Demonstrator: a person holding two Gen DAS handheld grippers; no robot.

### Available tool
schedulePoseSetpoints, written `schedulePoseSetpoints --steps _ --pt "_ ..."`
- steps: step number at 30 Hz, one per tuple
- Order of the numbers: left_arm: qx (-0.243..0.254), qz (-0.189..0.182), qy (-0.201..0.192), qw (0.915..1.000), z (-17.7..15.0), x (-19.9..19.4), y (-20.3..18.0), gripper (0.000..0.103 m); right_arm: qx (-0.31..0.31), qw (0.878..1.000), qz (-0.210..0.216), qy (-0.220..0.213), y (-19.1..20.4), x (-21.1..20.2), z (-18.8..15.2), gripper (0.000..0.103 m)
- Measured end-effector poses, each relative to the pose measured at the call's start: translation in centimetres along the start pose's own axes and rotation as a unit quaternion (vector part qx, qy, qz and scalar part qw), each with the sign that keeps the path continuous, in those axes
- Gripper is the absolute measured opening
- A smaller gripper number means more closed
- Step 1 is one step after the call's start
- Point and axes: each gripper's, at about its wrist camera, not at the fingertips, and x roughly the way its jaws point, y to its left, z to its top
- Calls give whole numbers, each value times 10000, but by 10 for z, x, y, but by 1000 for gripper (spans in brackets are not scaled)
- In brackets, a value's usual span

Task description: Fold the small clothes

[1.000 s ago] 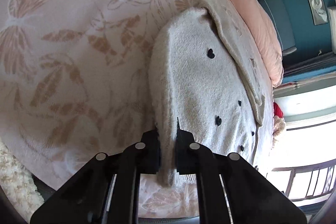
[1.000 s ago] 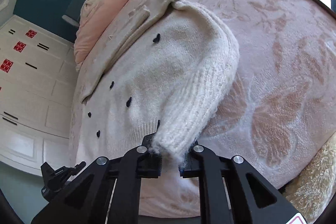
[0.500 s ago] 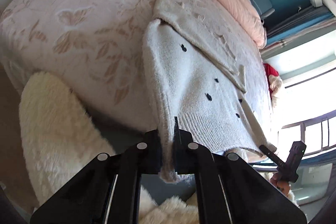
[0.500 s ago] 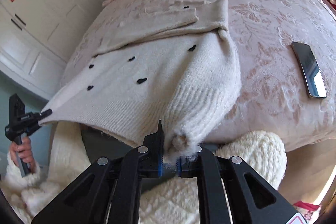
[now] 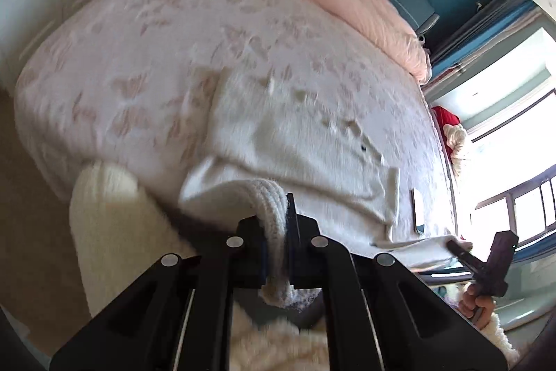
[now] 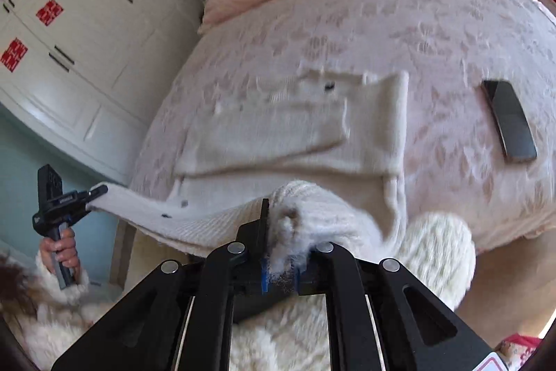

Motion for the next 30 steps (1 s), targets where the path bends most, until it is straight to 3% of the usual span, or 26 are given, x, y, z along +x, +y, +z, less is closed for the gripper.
schedulePoseSetpoints --steps 3,6,10,13,14,15,16,17,18,19,21,24,26,30 --pt "53 188 -238 9995 58 66 -6 7 490 9970 117 -592 -27 50 59 9" --pt "-94 544 -80 9984 94 143 -3 7 1097 9912 -75 -734 -57 119 88 9" --pt "-64 1228 148 9923 108 226 5 8 1614 9848 -406 -500 -85 194 94 14" --pt "75 1407 254 9897 104 253 14 14 1593 9846 -556 -465 -83 205 91 27" --pt "55 1305 193 9912 103 251 15 18 1554 9853 -463 -530 -78 201 90 38" --pt "53 1119 127 9936 103 245 16 30 1498 9858 -380 -658 -74 192 88 53" --pt "77 1015 58 9948 101 236 15 42 1433 9854 -363 -844 -70 180 82 58" --pt "128 982 -102 9950 98 226 15 68 1365 9843 -429 -1038 -66 167 76 69" --pt "209 964 -325 9946 92 213 17 86 1281 9830 -551 -1195 -65 156 69 73" --pt "296 979 -497 9935 87 203 17 90 1190 9822 -699 -1273 -64 149 63 73" --pt "425 1065 -540 9919 79 199 22 91 1002 9814 -1091 -1222 -66 146 53 74" --pt "313 1332 -59 9906 75 224 34 89 912 9787 -1627 -855 -74 169 54 74" --pt "141 1463 224 9889 72 239 41 72 886 9741 -1906 -834 -77 180 56 73" --pt "140 1558 132 9876 72 235 37 54 601 9635 -2314 -1206 -65 170 58 74"
